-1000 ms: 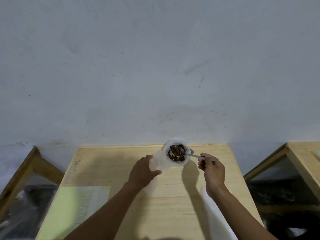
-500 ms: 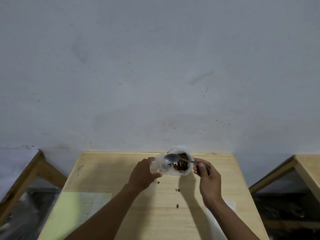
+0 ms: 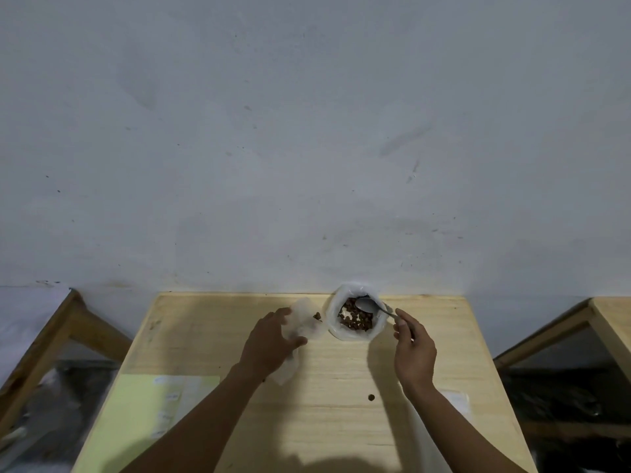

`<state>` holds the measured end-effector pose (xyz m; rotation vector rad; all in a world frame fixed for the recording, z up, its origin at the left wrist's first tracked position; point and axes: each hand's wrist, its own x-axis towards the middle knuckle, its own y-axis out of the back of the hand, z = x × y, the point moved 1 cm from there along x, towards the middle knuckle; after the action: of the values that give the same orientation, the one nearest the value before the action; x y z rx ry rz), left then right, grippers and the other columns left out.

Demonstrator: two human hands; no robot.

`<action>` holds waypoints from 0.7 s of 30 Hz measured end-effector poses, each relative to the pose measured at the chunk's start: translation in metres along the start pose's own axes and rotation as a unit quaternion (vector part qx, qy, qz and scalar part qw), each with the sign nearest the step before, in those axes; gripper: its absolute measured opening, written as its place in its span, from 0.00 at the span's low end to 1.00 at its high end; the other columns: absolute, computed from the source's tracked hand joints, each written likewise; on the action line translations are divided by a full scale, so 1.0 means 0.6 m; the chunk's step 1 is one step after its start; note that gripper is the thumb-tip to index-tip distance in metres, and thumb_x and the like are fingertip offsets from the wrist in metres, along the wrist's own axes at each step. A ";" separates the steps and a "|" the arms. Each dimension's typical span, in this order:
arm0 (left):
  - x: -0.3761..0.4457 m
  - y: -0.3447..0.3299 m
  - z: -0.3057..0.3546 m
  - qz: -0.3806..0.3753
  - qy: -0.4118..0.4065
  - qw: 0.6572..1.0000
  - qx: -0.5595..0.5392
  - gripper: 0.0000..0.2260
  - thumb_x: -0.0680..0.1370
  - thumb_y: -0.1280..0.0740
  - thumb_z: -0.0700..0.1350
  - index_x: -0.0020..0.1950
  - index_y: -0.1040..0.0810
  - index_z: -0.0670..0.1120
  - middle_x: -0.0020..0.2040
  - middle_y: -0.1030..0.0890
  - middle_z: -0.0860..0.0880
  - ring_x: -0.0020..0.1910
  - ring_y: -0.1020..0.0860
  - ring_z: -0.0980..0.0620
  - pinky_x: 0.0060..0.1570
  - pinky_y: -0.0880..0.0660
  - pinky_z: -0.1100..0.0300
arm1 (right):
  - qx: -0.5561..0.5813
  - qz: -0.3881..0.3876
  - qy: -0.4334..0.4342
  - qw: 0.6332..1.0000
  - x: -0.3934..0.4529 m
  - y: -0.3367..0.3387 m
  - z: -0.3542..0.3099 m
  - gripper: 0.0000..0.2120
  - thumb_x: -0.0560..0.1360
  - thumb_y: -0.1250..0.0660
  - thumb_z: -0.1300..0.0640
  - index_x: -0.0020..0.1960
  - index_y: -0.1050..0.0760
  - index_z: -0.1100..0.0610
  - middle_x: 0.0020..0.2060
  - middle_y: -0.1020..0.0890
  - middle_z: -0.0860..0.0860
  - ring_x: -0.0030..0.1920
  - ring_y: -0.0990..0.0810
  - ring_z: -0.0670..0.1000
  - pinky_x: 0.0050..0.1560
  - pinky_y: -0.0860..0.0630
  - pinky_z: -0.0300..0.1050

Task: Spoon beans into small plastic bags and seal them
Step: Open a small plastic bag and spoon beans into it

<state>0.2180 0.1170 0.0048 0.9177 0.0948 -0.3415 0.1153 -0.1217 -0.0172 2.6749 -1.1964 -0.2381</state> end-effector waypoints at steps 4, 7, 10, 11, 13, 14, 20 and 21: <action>0.003 -0.004 -0.003 0.000 0.005 1.000 0.001 0.31 0.69 0.24 0.55 0.70 0.29 0.50 0.60 0.22 0.50 0.59 0.24 0.49 0.57 0.29 0.57 | -0.019 -0.004 -0.002 1.000 -0.014 -0.011 0.028 0.12 0.82 0.42 0.59 0.58 0.21 0.54 0.51 0.17 0.49 0.51 0.18 0.53 0.56 0.22 0.57; 0.002 -0.007 -0.005 -0.006 0.007 1.000 0.001 0.31 0.70 0.25 0.55 0.70 0.30 0.50 0.60 0.22 0.50 0.59 0.24 0.49 0.57 0.29 0.57 | -0.013 -0.012 -0.035 0.999 -0.020 -0.016 0.044 0.11 0.82 0.43 0.58 0.55 0.21 0.54 0.47 0.17 0.51 0.48 0.19 0.53 0.54 0.22 0.60; 0.001 -0.012 -0.006 -0.010 0.006 1.000 0.002 0.32 0.70 0.25 0.55 0.70 0.30 0.50 0.60 0.22 0.50 0.59 0.25 0.49 0.57 0.29 0.57 | 0.009 -0.023 -0.095 0.995 -0.020 -0.018 0.039 0.12 0.83 0.44 0.60 0.52 0.22 0.57 0.42 0.18 0.53 0.46 0.19 0.57 0.53 0.22 0.59; 0.001 -0.014 -0.005 -0.011 0.005 1.000 0.002 0.31 0.70 0.25 0.55 0.70 0.30 0.50 0.60 0.22 0.50 0.59 0.25 0.50 0.56 0.29 0.57 | 0.021 -0.028 -0.122 0.992 -0.016 -0.019 0.037 0.12 0.83 0.44 0.61 0.52 0.22 0.60 0.40 0.18 0.53 0.44 0.20 0.57 0.52 0.23 0.58; 0.000 -0.018 -0.004 -0.012 0.002 1.000 0.001 0.31 0.70 0.25 0.55 0.70 0.30 0.50 0.60 0.22 0.51 0.60 0.25 0.50 0.56 0.30 0.58 | 0.042 -0.025 -0.178 0.983 -0.007 -0.018 0.034 0.13 0.83 0.44 0.62 0.52 0.22 0.64 0.37 0.19 0.55 0.39 0.21 0.55 0.51 0.24 0.56; 0.000 -0.019 -0.003 -0.012 0.002 1.000 -0.002 0.31 0.70 0.25 0.54 0.70 0.30 0.50 0.60 0.23 0.51 0.60 0.25 0.50 0.56 0.30 0.58 | 0.052 -0.018 -0.198 0.979 -0.003 -0.017 0.032 0.13 0.82 0.44 0.62 0.51 0.21 0.65 0.36 0.20 0.55 0.38 0.22 0.54 0.51 0.24 0.55; -0.001 -0.021 0.001 -0.007 -0.007 1.000 -0.009 0.31 0.69 0.24 0.55 0.70 0.30 0.50 0.60 0.22 0.52 0.59 0.25 0.51 0.57 0.30 0.58 | 0.123 0.024 -0.197 0.972 0.011 -0.002 0.011 0.12 0.82 0.44 0.62 0.49 0.22 0.62 0.38 0.20 0.58 0.37 0.23 0.54 0.44 0.23 0.47; -0.001 -0.021 0.001 -0.007 -0.011 1.000 -0.010 0.31 0.69 0.24 0.55 0.70 0.29 0.51 0.59 0.22 0.52 0.59 0.25 0.51 0.57 0.30 0.58 | 0.133 0.025 -0.189 0.973 0.012 0.001 0.006 0.12 0.82 0.44 0.63 0.49 0.22 0.62 0.37 0.20 0.58 0.37 0.23 0.54 0.43 0.23 0.46</action>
<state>0.2132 0.1094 -0.0042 0.8946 0.0846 -0.3618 0.1191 -0.1280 -0.0209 2.9102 -1.4952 -0.6469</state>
